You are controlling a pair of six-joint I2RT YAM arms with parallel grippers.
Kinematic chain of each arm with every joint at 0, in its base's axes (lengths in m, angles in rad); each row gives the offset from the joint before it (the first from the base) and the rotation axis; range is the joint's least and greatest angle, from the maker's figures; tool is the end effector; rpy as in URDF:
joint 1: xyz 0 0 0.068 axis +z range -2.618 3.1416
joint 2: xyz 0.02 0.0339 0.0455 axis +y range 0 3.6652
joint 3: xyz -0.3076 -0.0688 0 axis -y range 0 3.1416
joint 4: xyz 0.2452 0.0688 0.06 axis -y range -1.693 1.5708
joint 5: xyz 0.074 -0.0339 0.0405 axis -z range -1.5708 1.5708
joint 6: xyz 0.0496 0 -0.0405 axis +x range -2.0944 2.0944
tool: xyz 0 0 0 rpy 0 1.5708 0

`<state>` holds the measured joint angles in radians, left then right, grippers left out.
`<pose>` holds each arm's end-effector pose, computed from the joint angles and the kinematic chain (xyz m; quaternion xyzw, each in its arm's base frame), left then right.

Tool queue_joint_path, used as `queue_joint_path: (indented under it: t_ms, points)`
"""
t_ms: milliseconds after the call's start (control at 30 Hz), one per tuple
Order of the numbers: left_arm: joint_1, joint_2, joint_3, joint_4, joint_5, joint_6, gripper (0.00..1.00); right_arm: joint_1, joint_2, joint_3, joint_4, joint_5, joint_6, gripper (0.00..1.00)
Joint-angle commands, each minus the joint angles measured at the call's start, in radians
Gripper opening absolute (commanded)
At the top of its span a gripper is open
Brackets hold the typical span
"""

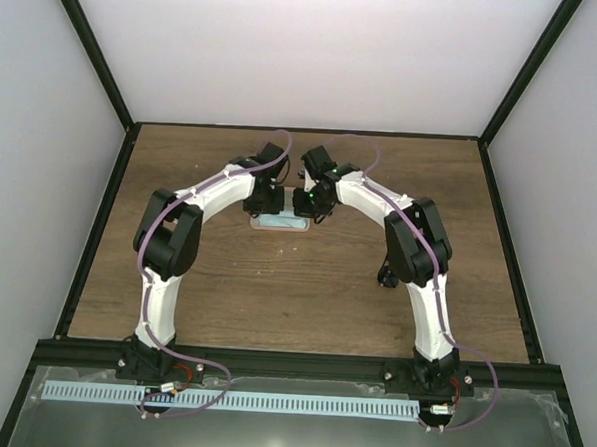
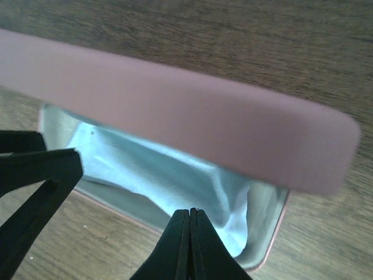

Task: Organize the sunglasses
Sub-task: Adjust the glasses cleaning cloth in the sunglasses case.

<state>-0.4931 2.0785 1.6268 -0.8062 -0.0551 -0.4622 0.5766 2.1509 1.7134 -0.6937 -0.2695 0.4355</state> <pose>0.4015 -0.2127 0.2117 0.0110 0.9874 -0.0474 0.1508 0.4019 0.2771 0.2110 -0.0974 0.9626 0.2194 0.1254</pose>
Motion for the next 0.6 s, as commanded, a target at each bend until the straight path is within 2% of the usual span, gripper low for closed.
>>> queue_joint_path:
  t_ms: [0,300,567]
  points:
    - [0.005,0.007,0.019,-0.001,0.061,-0.015,0.31,0.005,0.053,0.002,0.018,-0.006,0.009,0.01]
    - [0.005,0.050,0.018,0.026,0.081,-0.026,0.31,0.005,0.073,0.005,0.004,0.027,-0.003,0.01]
    - [0.004,0.082,-0.039,0.060,0.077,-0.016,0.31,0.005,-0.032,-0.013,0.018,0.033,0.006,0.02]
